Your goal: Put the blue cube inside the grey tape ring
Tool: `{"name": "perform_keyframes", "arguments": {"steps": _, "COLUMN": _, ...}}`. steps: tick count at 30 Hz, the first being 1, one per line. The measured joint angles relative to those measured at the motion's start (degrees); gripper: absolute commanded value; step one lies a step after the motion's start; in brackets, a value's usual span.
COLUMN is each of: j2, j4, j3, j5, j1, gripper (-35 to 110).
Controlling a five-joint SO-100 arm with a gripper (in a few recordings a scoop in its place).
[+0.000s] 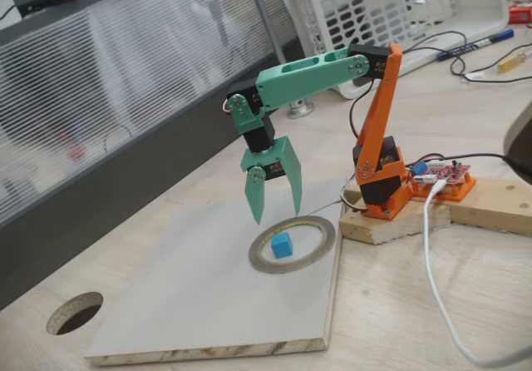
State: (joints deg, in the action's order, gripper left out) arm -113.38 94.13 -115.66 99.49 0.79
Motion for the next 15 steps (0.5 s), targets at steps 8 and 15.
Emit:
{"name": "perform_keyframes", "arguments": {"steps": 8, "j2": -0.18, "j4": 0.44, "j3": 11.43, "j5": -0.18, "j1": 12.66, "gripper": 2}}
{"name": "perform_keyframes", "arguments": {"steps": 15, "j2": -0.26, "j4": 0.62, "j3": 15.12, "j5": -0.18, "j1": 19.34, "gripper": 2}}
